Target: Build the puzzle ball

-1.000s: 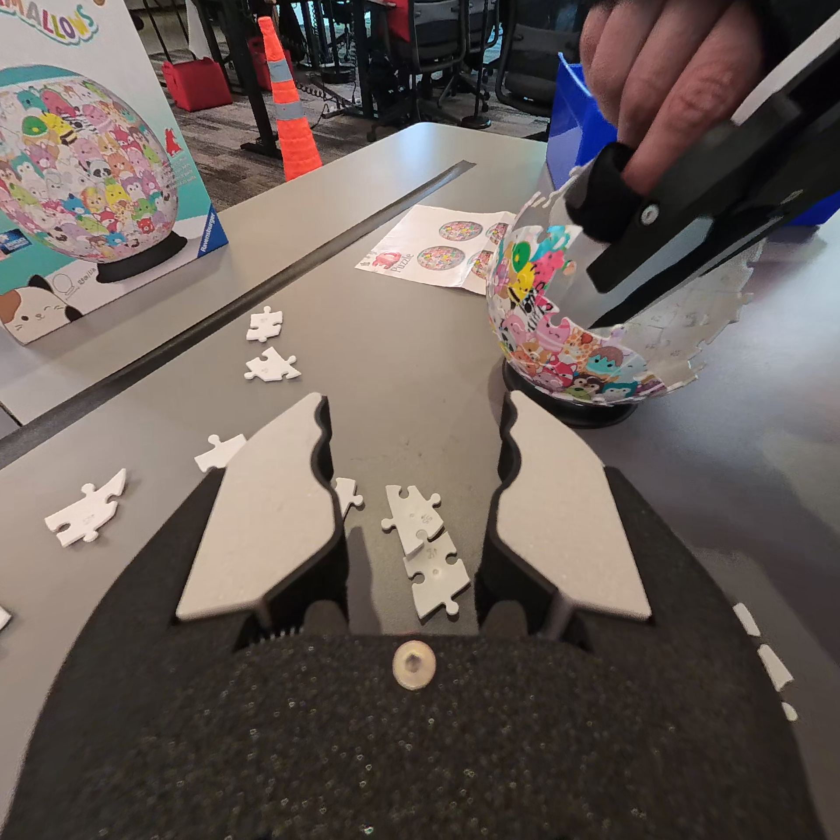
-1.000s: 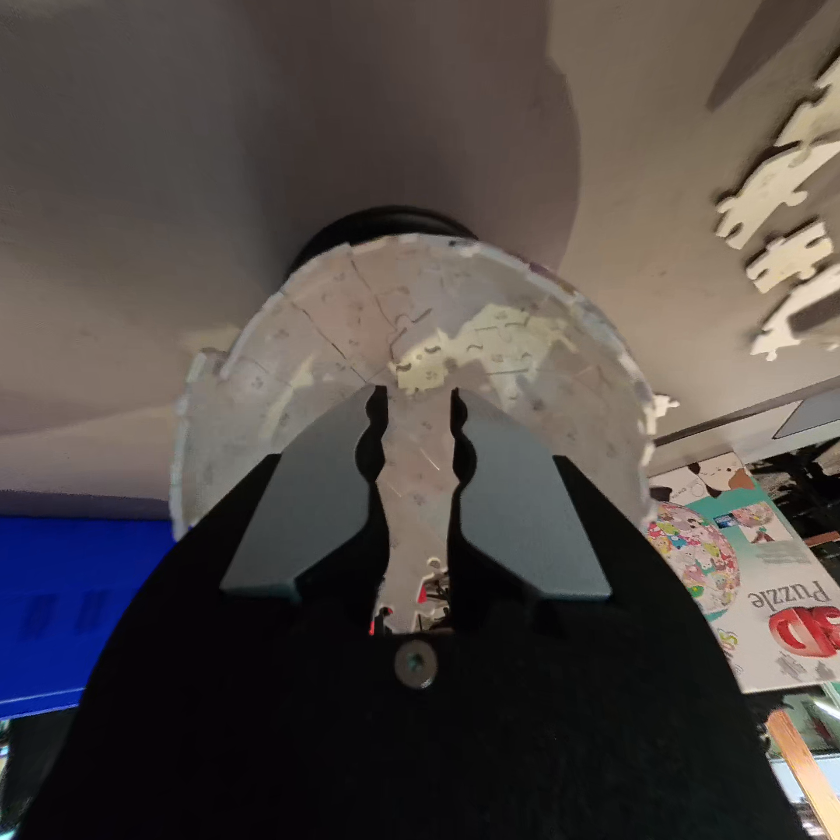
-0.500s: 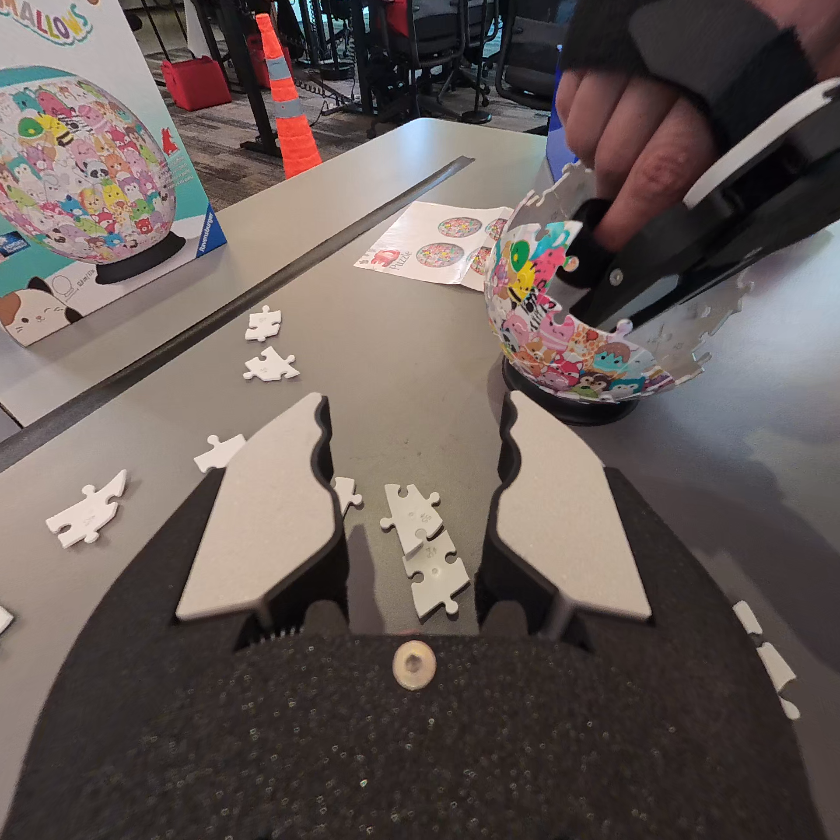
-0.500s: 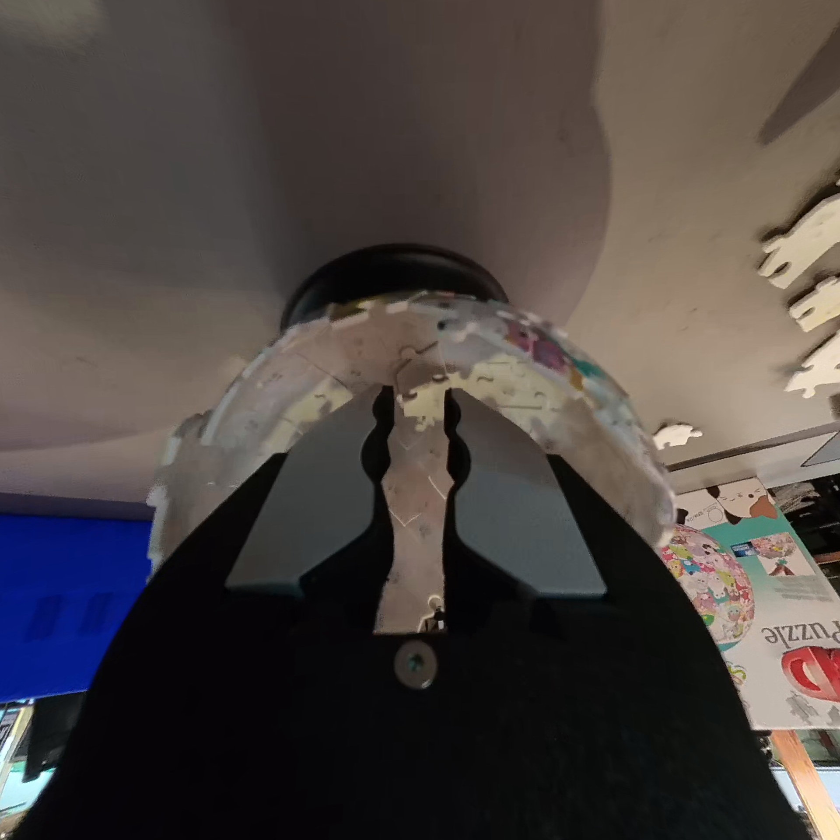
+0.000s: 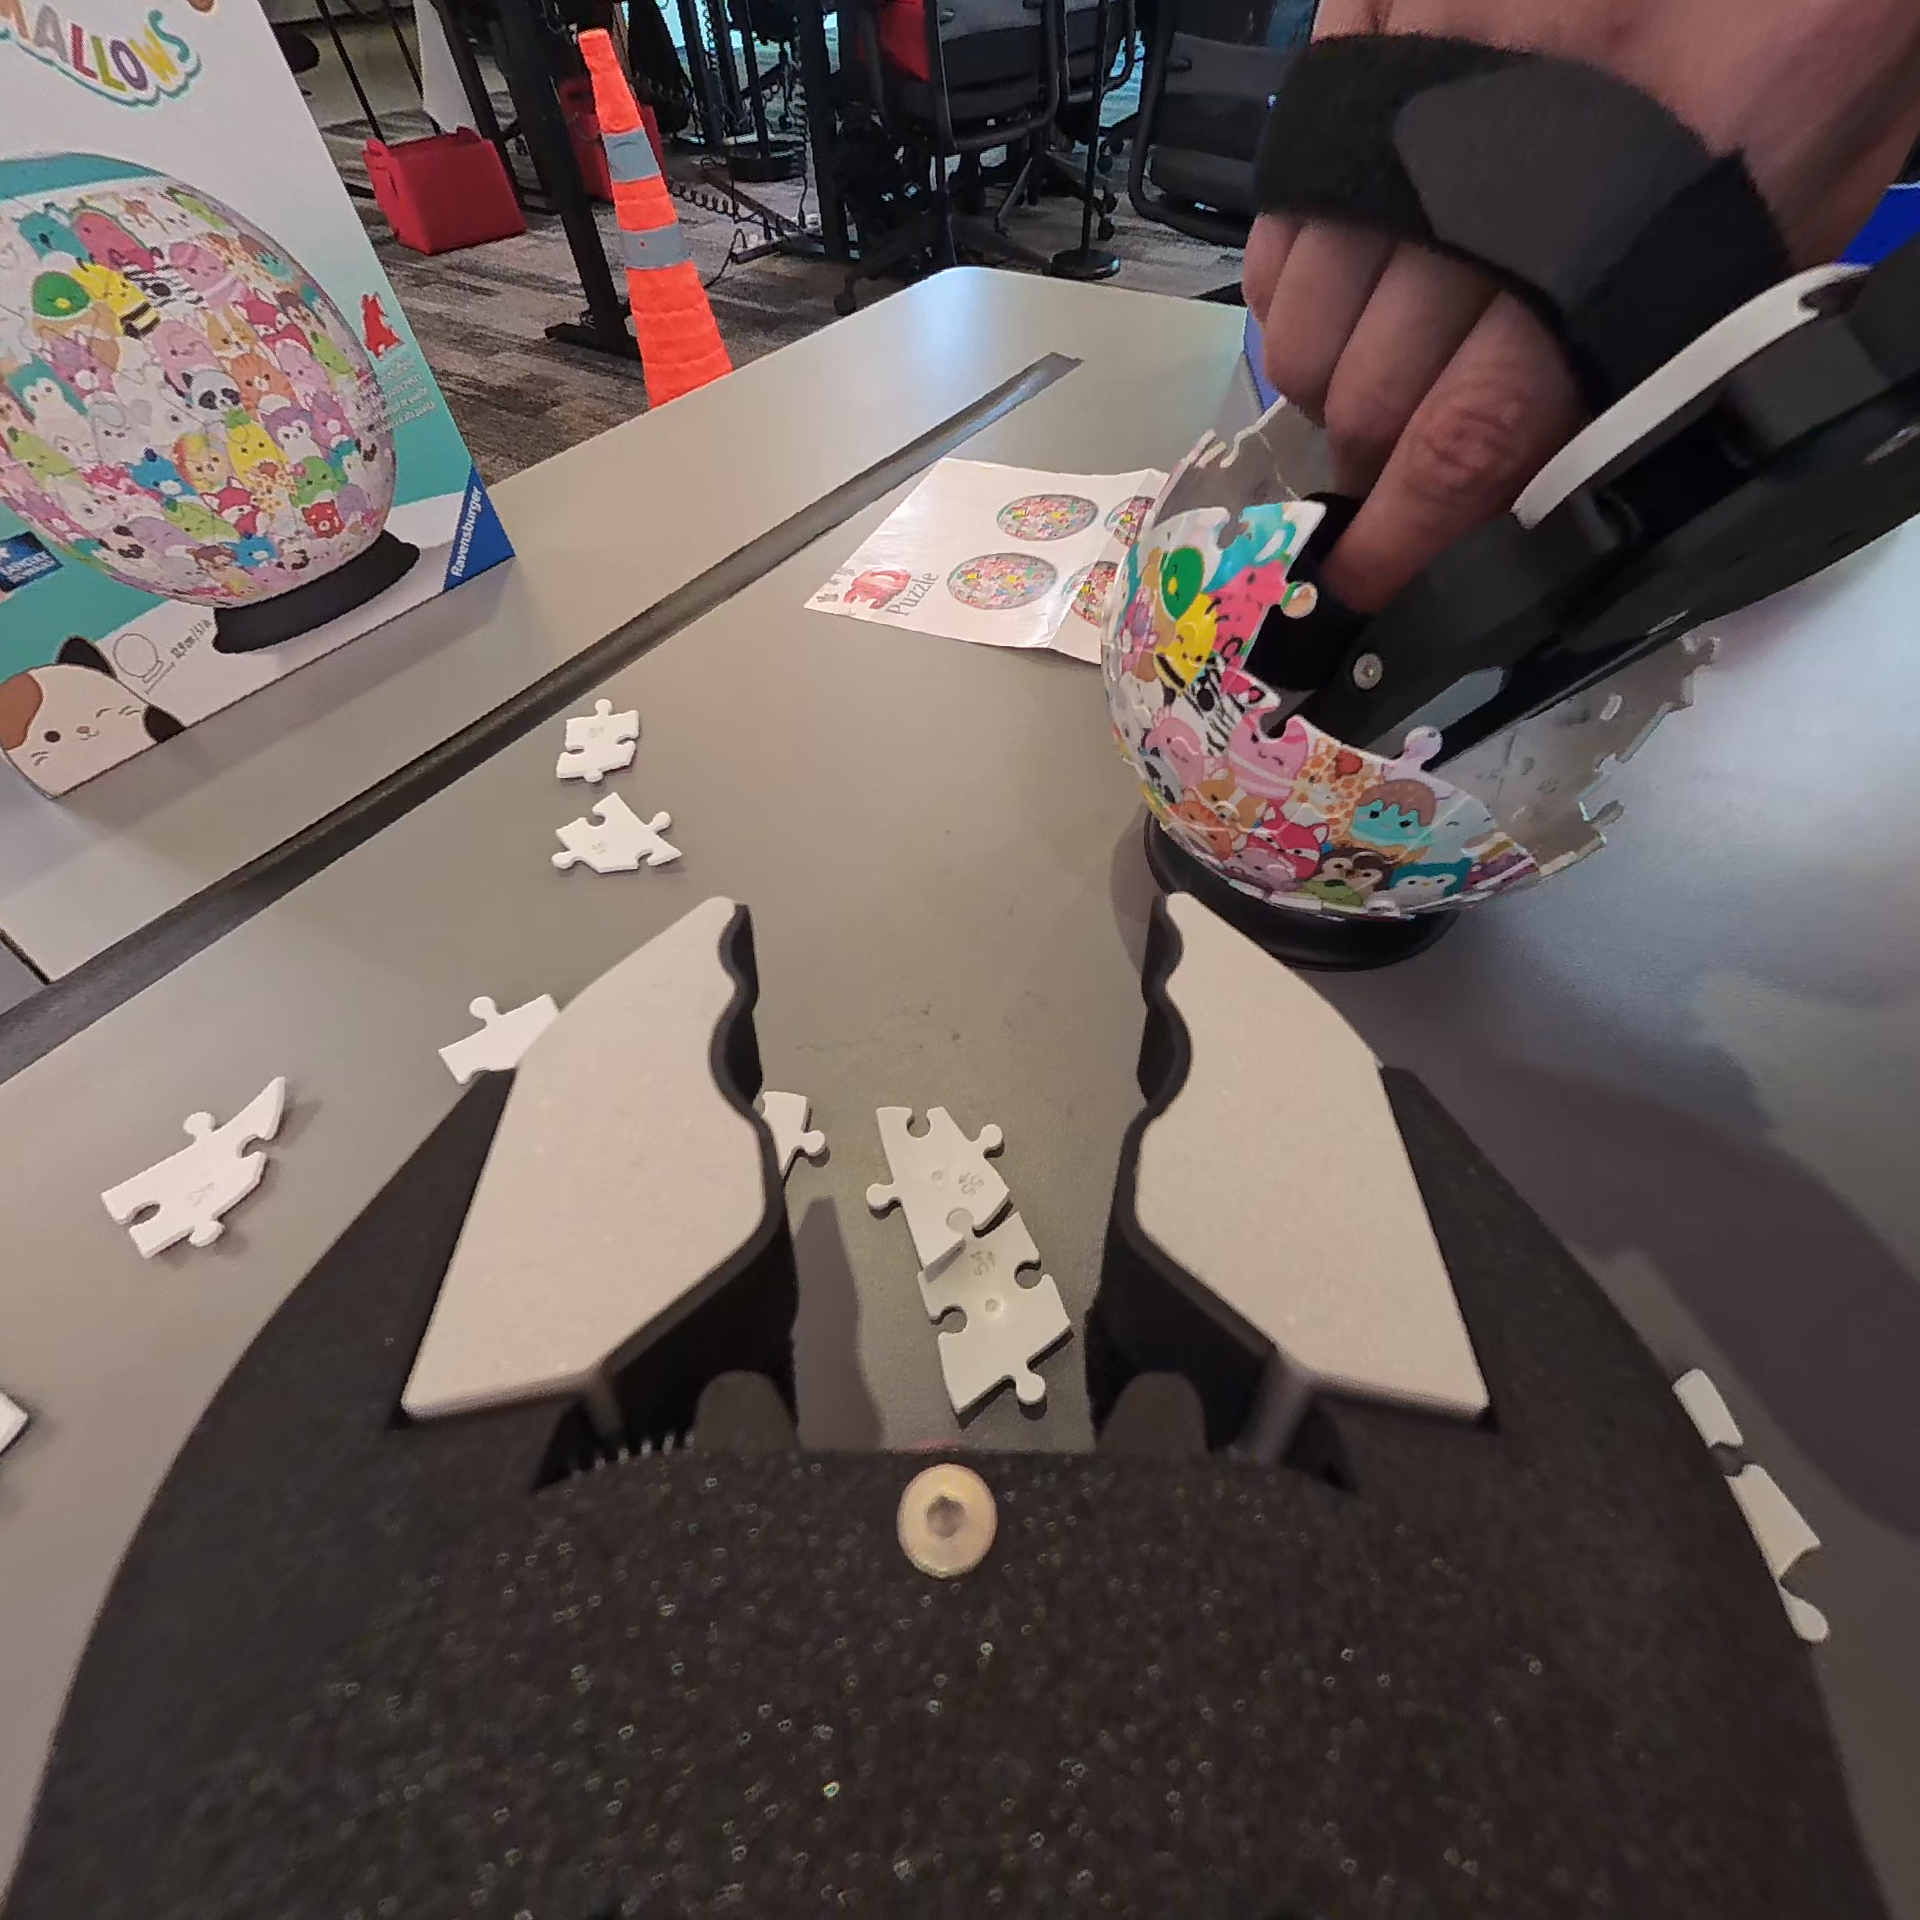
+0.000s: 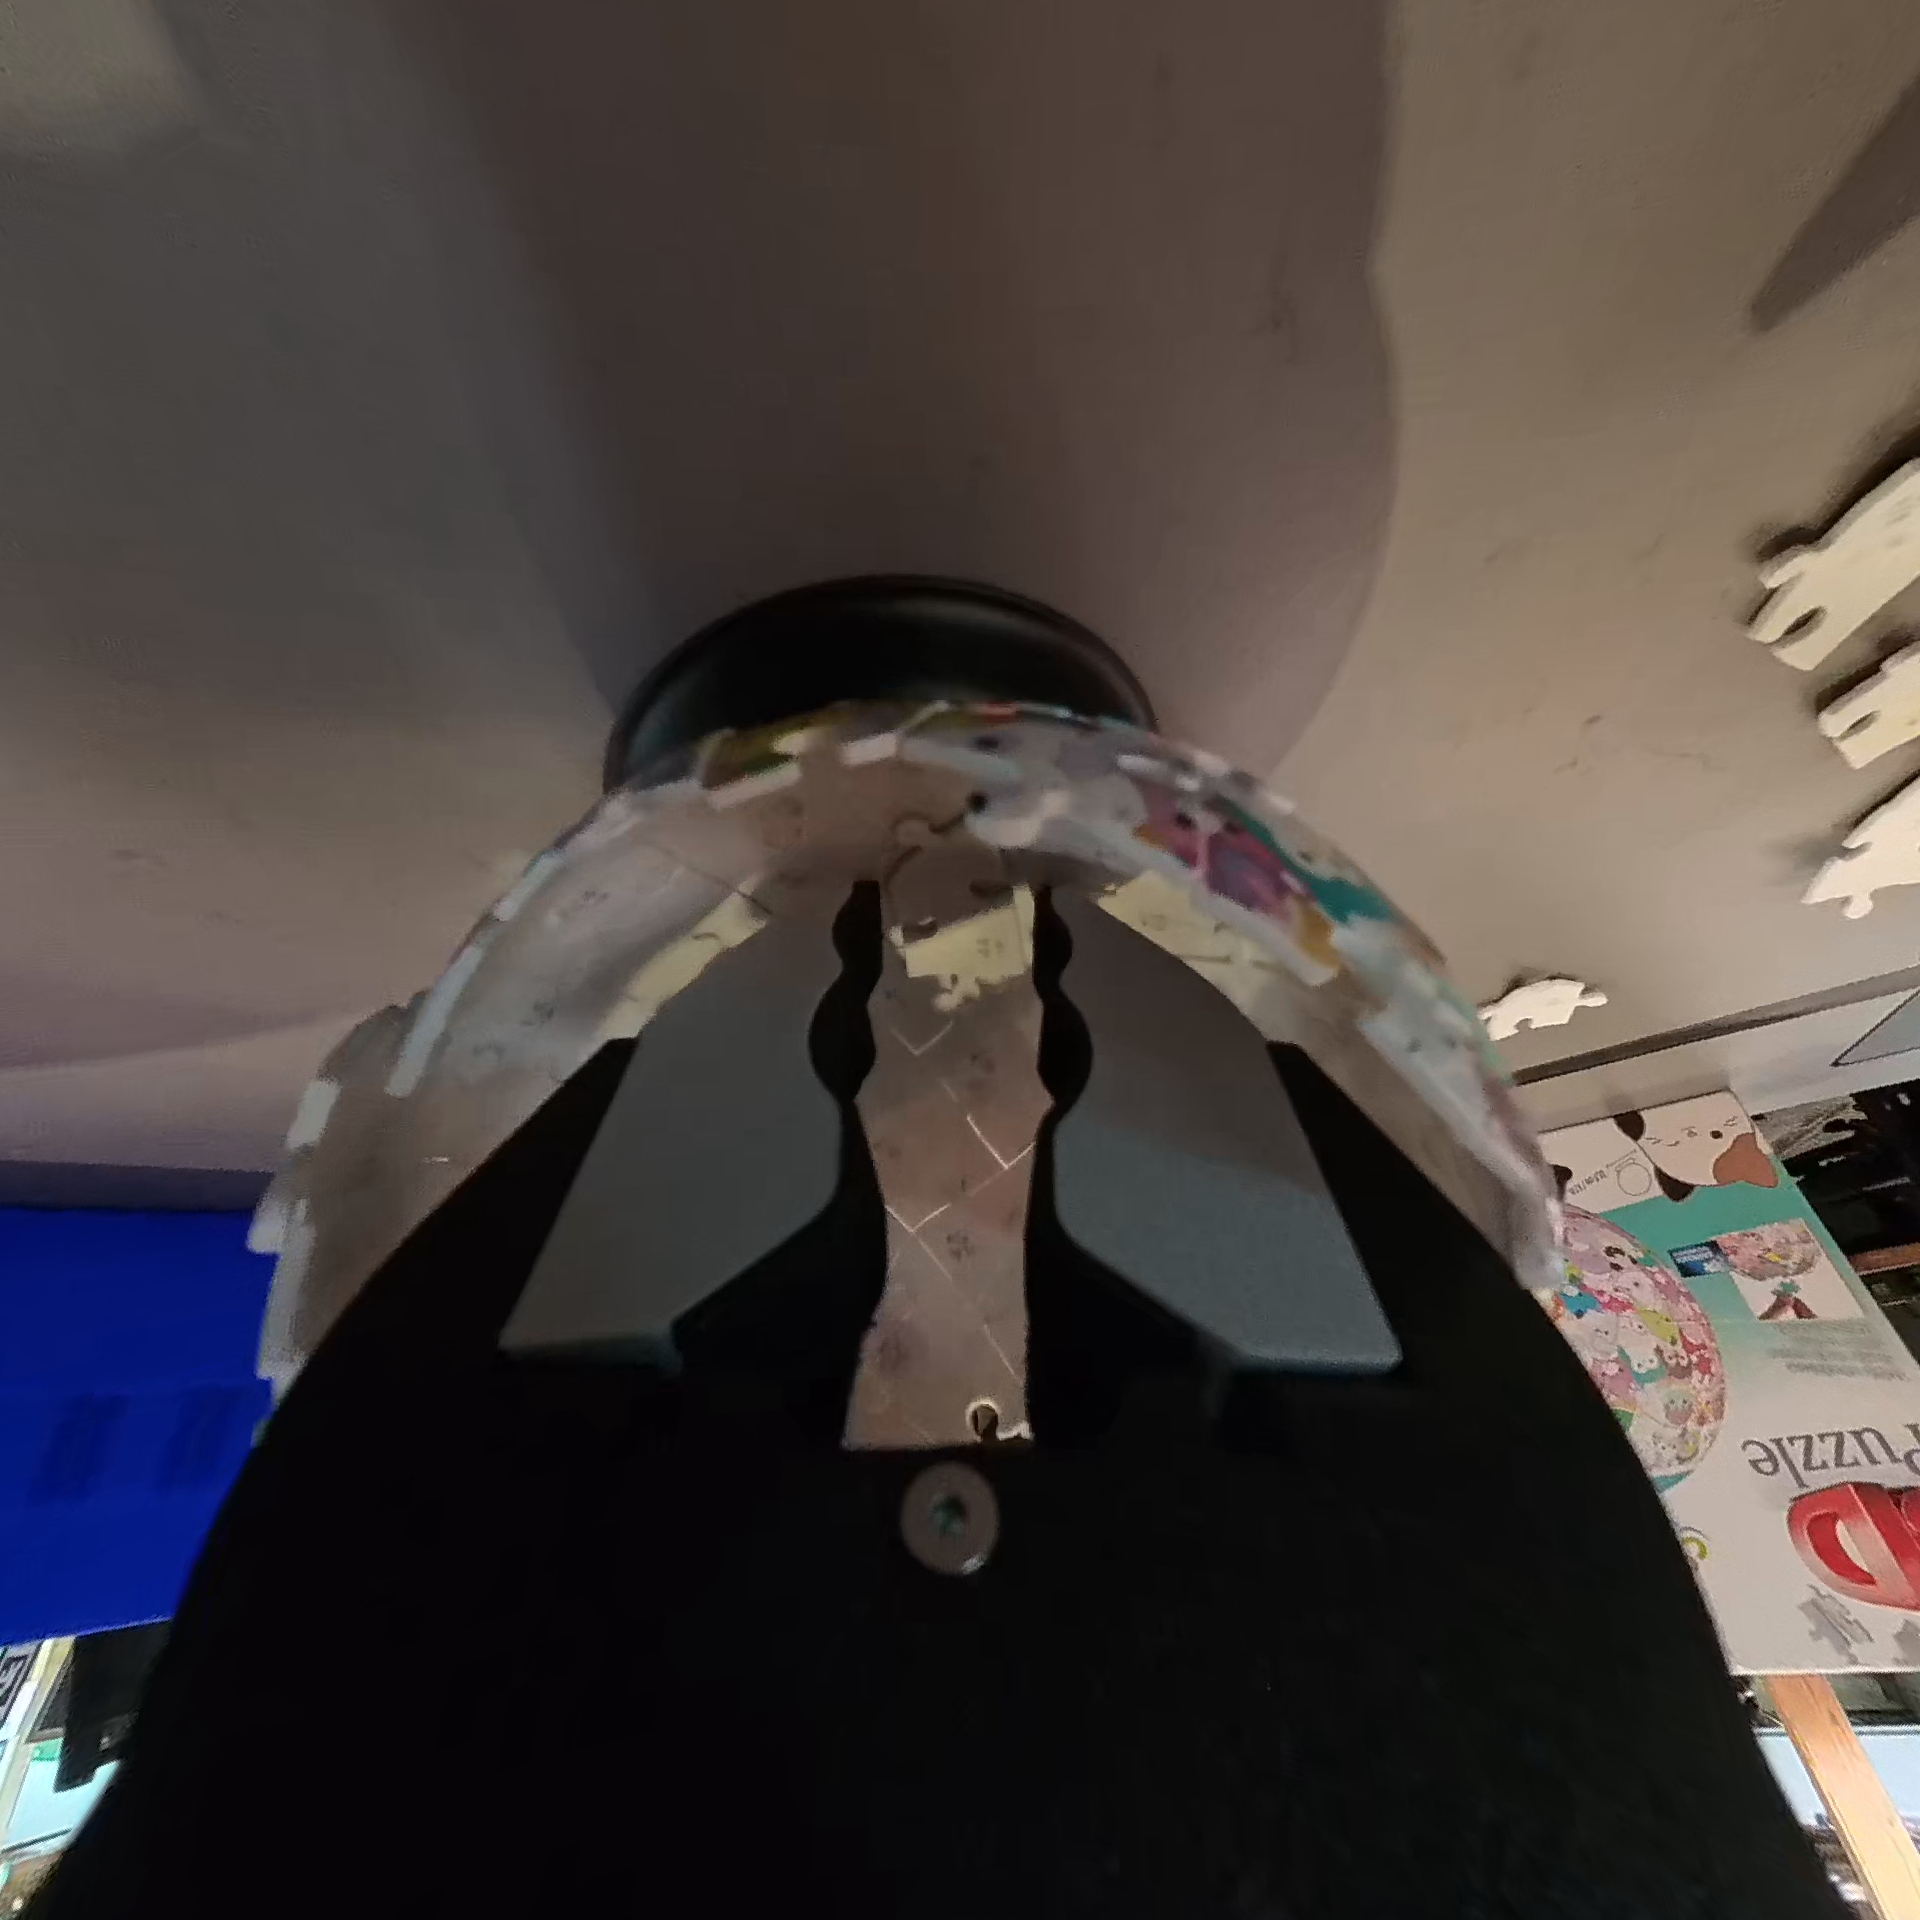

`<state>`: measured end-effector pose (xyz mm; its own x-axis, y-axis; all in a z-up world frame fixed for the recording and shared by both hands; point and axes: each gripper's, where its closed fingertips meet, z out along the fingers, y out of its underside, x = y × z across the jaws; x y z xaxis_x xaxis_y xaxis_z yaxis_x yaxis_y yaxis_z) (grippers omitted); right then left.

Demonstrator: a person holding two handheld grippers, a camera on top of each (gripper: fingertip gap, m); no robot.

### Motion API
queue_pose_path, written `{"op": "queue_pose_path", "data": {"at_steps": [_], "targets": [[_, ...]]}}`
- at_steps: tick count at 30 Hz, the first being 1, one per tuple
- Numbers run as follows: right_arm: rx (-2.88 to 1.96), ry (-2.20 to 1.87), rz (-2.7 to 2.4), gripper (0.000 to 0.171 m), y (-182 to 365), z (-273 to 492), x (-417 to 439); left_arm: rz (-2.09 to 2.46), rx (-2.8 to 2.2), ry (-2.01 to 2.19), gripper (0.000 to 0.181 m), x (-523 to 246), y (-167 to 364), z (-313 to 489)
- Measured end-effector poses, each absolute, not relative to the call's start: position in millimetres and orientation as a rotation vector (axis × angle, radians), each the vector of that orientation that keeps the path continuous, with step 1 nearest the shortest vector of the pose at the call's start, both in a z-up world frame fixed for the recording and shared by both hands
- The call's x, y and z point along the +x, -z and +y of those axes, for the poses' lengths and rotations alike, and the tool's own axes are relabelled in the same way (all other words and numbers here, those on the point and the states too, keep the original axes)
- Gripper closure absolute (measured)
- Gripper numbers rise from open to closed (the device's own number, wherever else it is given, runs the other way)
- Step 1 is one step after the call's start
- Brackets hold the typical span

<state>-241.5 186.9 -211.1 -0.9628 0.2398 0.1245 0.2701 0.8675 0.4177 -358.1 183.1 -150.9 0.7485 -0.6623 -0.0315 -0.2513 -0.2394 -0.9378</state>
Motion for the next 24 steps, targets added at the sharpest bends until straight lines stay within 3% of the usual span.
{"op": "queue_pose_path", "data": {"at_steps": [24], "targets": [[-0.407, 0.678, -2.957, 0.149, 204.1, 188.8, -240.4, 0.714, -1.818, 0.453, 0.111, -357.4, 151.5, 183.4]]}}
